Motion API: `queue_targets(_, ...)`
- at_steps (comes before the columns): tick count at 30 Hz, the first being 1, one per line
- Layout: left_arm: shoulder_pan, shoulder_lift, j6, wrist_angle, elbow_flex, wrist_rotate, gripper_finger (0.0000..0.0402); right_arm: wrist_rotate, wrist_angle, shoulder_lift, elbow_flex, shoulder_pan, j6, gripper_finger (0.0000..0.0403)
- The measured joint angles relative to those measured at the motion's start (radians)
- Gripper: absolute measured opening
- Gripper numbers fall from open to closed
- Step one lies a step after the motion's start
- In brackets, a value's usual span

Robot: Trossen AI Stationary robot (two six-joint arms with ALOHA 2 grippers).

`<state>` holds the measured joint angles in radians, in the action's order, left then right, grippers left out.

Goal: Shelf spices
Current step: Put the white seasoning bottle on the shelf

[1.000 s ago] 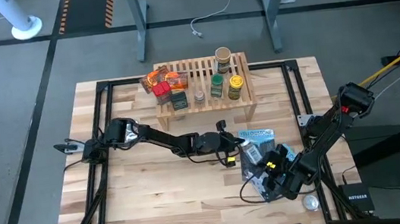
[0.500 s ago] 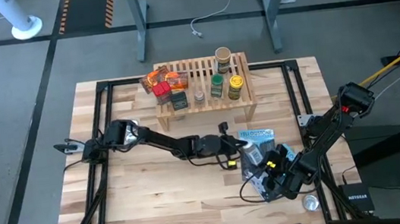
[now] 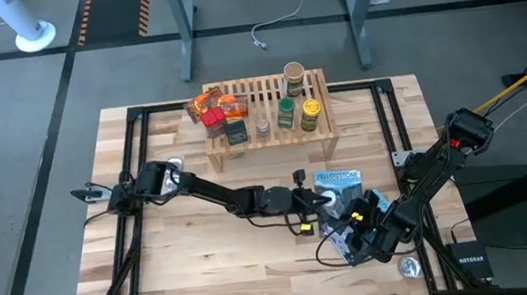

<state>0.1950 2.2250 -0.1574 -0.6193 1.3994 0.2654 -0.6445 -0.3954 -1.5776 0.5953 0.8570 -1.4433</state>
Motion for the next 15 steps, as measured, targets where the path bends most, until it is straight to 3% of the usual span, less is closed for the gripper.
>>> queue_targets(15, 0.025, 0.0, 0.002, 0.002, -0.001, 0.0, 0.0, 0.009, -0.022, 0.0, 0.001, -0.001, 0.0, 0.0005)
